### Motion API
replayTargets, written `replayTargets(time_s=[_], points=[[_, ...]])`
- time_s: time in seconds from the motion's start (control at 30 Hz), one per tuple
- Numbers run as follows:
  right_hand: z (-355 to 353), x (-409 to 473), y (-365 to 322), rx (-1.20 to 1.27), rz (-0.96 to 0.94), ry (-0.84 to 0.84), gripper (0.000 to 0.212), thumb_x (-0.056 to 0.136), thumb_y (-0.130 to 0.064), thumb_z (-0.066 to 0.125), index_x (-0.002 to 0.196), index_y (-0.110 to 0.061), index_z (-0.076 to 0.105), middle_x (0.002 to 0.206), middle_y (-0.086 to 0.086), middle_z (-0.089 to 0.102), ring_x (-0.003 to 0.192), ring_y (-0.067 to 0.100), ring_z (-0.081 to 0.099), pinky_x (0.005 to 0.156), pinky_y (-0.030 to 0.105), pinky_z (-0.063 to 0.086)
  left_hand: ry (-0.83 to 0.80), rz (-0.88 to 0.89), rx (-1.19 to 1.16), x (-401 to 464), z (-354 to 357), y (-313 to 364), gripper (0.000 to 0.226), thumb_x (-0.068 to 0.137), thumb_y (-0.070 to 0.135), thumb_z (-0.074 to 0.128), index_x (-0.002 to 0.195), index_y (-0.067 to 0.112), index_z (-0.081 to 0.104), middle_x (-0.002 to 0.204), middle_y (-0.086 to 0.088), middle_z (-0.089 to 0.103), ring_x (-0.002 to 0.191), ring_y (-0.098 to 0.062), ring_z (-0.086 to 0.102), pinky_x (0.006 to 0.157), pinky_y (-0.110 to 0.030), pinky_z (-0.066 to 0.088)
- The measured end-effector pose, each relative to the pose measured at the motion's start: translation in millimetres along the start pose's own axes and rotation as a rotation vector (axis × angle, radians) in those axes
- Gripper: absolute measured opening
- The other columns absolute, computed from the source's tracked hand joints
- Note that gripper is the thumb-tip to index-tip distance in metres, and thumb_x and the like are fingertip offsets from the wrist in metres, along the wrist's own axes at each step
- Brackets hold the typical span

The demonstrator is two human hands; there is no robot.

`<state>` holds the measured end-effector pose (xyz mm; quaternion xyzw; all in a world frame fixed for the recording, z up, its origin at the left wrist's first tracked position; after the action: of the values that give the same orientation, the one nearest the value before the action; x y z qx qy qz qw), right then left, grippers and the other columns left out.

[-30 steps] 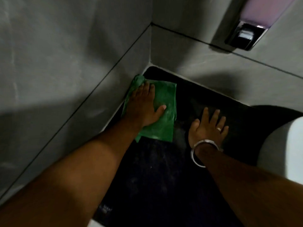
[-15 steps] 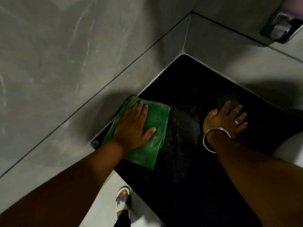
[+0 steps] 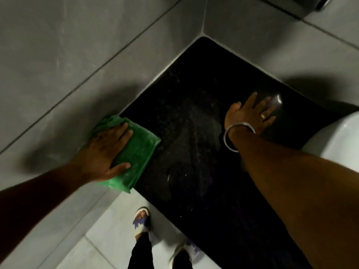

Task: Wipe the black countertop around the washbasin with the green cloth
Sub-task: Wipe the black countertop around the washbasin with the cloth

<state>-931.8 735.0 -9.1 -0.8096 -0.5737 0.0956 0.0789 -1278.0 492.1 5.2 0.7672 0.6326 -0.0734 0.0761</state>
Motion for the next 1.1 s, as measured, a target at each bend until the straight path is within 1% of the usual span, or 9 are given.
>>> replayTargets(time_s=[0.13,0.3,0.47,0.6,0.67,0.8,0.93,1.0,1.1], points=[[2,4,-1,0.019,0.005,-0.019,0.069,0.086,-0.046,0.030,0.150,-0.023,0.020,0.161,0.016,0.009,0.147,0.041,0.005,0.115,0.058,-0.001,0.079,-0.158,-0.046,9,-3,79,0.097,0.087,0.074,0.030,0.155,0.005,0.027,0.162,-0.021,0.024,0.148,-0.039,0.029,0.121,-0.052,0.022],[2,5,-4,0.020,-0.005,-0.027,0.068,0.087,-0.047,0.029,0.150,-0.023,0.020,0.161,0.015,0.008,0.147,0.041,0.004,0.115,0.058,-0.002,0.055,0.027,-0.223,-3,13,238,0.104,0.082,0.075,0.043,0.157,0.007,0.019,0.165,-0.019,0.017,0.152,-0.037,0.019,0.123,-0.049,0.010],[0,5,1,-0.005,-0.009,-0.034,0.068,0.087,-0.047,0.025,0.151,-0.023,0.018,0.161,0.016,0.008,0.147,0.041,0.003,0.115,0.058,-0.002,0.015,0.172,-0.157,-8,6,175,0.099,0.081,0.081,0.042,0.158,0.021,0.023,0.167,-0.009,0.018,0.153,-0.027,0.020,0.124,-0.044,0.016],[1,3,0,-0.010,-0.014,-0.041,0.067,0.089,-0.046,0.026,0.151,-0.023,0.016,0.161,0.016,0.007,0.147,0.040,0.002,0.116,0.058,-0.002,0.026,-0.067,-0.009,4,-7,39,0.097,0.083,0.081,0.032,0.156,0.017,0.029,0.164,-0.012,0.025,0.147,-0.034,0.033,0.120,-0.047,0.024],[0,3,-2,-0.013,-0.009,-0.037,0.068,0.089,-0.046,0.026,0.152,-0.023,0.015,0.161,0.017,0.006,0.147,0.041,0.001,0.116,0.058,-0.002,-0.008,-0.153,-0.011,11,-9,16,0.100,0.082,0.082,0.028,0.157,0.016,0.025,0.165,-0.014,0.022,0.147,-0.036,0.032,0.119,-0.049,0.027],[-2,1,-3,-0.013,-0.025,-0.060,0.073,0.086,-0.050,0.025,0.152,-0.021,0.014,0.161,0.018,0.004,0.147,0.042,-0.001,0.115,0.059,-0.004,0.042,-0.298,-0.123,30,1,106,0.104,0.082,0.082,0.031,0.158,0.012,0.015,0.166,-0.020,0.012,0.152,-0.039,0.014,0.123,-0.054,0.014],[-3,1,-4,-0.018,-0.031,-0.059,0.077,0.084,-0.057,0.025,0.151,-0.021,0.014,0.161,0.018,0.005,0.147,0.042,0.000,0.116,0.059,-0.003,0.081,0.002,-0.320,46,13,256,0.104,0.083,0.082,0.033,0.159,0.016,0.006,0.168,-0.010,-0.009,0.155,-0.034,-0.002,0.124,-0.050,-0.007],[-3,1,-3,-0.039,-0.031,-0.068,0.081,0.084,-0.064,0.020,0.152,-0.021,0.011,0.161,0.018,0.004,0.147,0.042,-0.001,0.116,0.060,-0.002,0.062,0.058,-0.314,46,15,276,0.103,0.084,0.082,0.032,0.159,0.020,0.000,0.167,-0.004,-0.016,0.155,-0.031,-0.004,0.122,-0.044,-0.014],[-3,-1,-3,-0.086,-0.062,-0.092,0.092,0.080,-0.076,0.012,0.152,-0.021,0.008,0.161,0.018,0.001,0.146,0.044,-0.002,0.115,0.062,-0.002,0.052,0.127,-0.284,35,14,243,0.100,0.083,0.082,0.034,0.160,0.026,0.003,0.169,-0.003,-0.005,0.156,-0.026,0.000,0.123,-0.045,-0.007]])
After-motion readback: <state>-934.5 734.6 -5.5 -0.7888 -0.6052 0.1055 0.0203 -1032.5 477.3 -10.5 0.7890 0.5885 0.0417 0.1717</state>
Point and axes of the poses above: each hand's wrist, its own x-axis towards the middle knuckle, its own z-axis out of the palm, y = z × x, the point moved 3 cm from there along x, towards the middle knuckle
